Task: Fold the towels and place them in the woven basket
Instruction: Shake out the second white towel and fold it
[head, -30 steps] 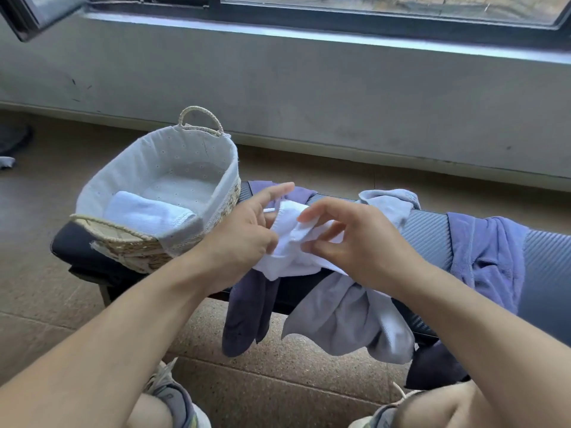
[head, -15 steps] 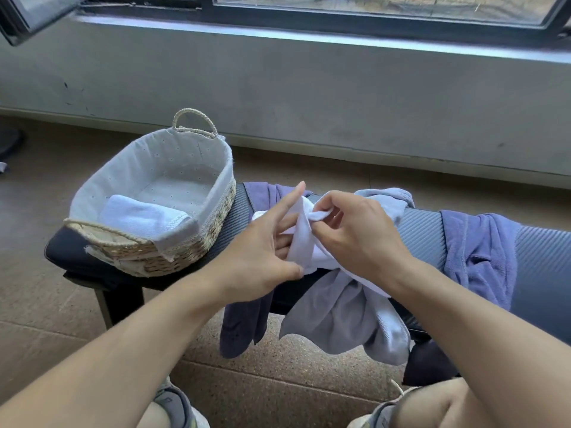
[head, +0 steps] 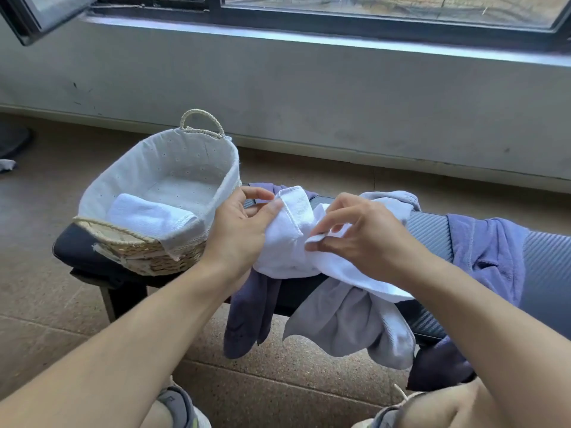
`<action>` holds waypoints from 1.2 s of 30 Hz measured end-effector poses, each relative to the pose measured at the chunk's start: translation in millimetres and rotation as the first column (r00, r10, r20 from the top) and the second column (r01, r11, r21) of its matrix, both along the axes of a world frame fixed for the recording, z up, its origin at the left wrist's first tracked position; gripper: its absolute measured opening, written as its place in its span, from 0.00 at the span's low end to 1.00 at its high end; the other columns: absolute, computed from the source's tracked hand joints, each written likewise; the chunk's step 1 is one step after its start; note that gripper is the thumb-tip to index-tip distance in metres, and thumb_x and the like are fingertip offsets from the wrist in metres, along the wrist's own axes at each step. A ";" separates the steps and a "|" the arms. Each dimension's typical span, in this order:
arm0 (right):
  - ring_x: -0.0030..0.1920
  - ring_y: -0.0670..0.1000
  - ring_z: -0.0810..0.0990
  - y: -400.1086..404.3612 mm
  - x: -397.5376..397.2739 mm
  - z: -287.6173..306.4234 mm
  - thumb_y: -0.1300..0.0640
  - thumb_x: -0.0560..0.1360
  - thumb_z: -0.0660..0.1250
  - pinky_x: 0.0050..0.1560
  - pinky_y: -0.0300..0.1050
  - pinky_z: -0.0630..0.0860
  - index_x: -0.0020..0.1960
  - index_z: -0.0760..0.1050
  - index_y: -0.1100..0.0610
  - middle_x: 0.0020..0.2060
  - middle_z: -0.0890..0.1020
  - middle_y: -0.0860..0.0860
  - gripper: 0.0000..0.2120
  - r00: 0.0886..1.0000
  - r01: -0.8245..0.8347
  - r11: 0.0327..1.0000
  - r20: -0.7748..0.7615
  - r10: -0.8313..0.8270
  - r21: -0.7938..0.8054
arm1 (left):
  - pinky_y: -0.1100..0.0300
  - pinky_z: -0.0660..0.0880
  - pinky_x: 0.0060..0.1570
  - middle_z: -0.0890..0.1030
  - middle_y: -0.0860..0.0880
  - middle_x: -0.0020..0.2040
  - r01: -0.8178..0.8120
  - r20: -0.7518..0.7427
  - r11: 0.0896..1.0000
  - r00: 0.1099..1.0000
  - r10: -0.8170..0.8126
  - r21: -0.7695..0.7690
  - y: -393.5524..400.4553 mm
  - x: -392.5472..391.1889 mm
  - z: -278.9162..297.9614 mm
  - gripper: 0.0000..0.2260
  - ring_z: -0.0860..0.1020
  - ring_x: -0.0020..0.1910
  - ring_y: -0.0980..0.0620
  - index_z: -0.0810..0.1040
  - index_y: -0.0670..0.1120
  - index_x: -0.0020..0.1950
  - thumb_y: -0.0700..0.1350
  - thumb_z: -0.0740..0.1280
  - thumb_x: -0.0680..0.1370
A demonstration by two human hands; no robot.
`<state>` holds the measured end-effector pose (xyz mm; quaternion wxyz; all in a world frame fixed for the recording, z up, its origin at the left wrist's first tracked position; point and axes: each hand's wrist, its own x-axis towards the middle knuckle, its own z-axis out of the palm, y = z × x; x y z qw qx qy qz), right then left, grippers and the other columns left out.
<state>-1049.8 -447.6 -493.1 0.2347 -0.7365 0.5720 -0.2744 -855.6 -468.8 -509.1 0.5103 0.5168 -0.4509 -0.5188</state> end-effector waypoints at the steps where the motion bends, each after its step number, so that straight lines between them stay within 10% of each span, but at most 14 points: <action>1: 0.40 0.41 0.77 0.7 3.0 -1.3 0.46 0.68 0.80 0.42 0.34 0.71 0.38 0.84 0.41 0.40 0.77 0.41 0.05 1.000 -0.014 1.000 0.016 0.014 -0.023 | 0.53 0.74 0.41 0.82 0.52 0.33 0.003 0.011 1.000 1.000 -0.003 0.001 0.0 -0.3 -2.0 0.07 0.76 0.34 0.53 0.77 0.49 0.45 0.44 0.74 0.77; 8: 0.37 0.46 0.78 1.8 9.7 -4.5 0.51 0.69 0.80 0.40 0.43 0.75 0.40 0.84 0.45 0.37 0.80 0.44 0.06 0.986 0.070 0.988 0.161 -0.046 -0.141 | 0.45 0.78 0.52 0.85 0.51 0.39 0.122 0.193 0.992 0.974 -0.116 -0.020 10.7 -1.4 10.1 0.18 0.82 0.41 0.52 0.85 0.50 0.41 0.64 0.75 0.66; 12: 0.36 0.46 0.78 0.7 7.4 -0.1 0.50 0.70 0.79 0.37 0.35 0.72 0.40 0.85 0.47 0.36 0.81 0.45 0.04 0.984 0.081 0.984 0.170 -0.054 -0.157 | 0.64 0.78 0.54 0.87 0.54 0.47 0.394 0.327 0.919 0.866 -0.378 0.018 21.2 -0.6 12.0 0.12 0.84 0.51 0.58 0.87 0.53 0.50 0.54 0.80 0.69; 17: 0.36 0.46 0.79 2.7 8.6 2.9 0.49 0.69 0.80 0.37 0.37 0.73 0.39 0.85 0.48 0.35 0.82 0.45 0.05 0.981 0.077 0.983 0.187 -0.046 -0.166 | 0.70 0.69 0.45 0.78 0.59 0.46 0.339 0.614 0.927 0.770 -0.175 -0.161 15.6 2.9 0.0 0.09 0.77 0.48 0.62 0.87 0.56 0.46 0.59 0.74 0.73; 25: 0.57 0.41 0.74 -0.5 -3.9 8.7 0.46 0.75 0.73 0.54 0.32 0.69 0.47 0.86 0.47 0.53 0.81 0.40 0.06 0.998 0.059 0.961 0.000 -0.061 -0.268 | 0.59 0.80 0.42 0.85 0.47 0.34 0.106 0.332 0.981 0.942 -0.046 -0.165 13.9 2.2 6.0 0.06 0.82 0.34 0.53 0.86 0.53 0.42 0.46 0.72 0.78; 28: 0.46 0.42 0.79 5.3 -1.9 16.2 0.49 0.73 0.76 0.47 0.32 0.70 0.45 0.86 0.49 0.40 0.85 0.43 0.04 0.999 0.006 0.963 0.048 0.007 -0.269 | 0.45 0.83 0.48 0.85 0.44 0.33 0.029 0.195 0.986 0.981 0.003 -0.162 14.4 0.5 9.4 0.06 0.83 0.35 0.50 0.86 0.51 0.41 0.44 0.73 0.78; 36: 0.34 0.50 0.81 5.7 2.6 10.0 0.52 0.70 0.79 0.38 0.49 0.77 0.42 0.86 0.50 0.33 0.85 0.48 0.04 0.966 -0.011 0.981 0.253 0.060 -0.192 | 0.52 0.81 0.52 0.88 0.50 0.44 0.165 0.210 0.977 0.968 -0.134 -0.138 24.6 -8.0 4.6 0.05 0.86 0.48 0.48 0.86 0.46 0.51 0.43 0.71 0.79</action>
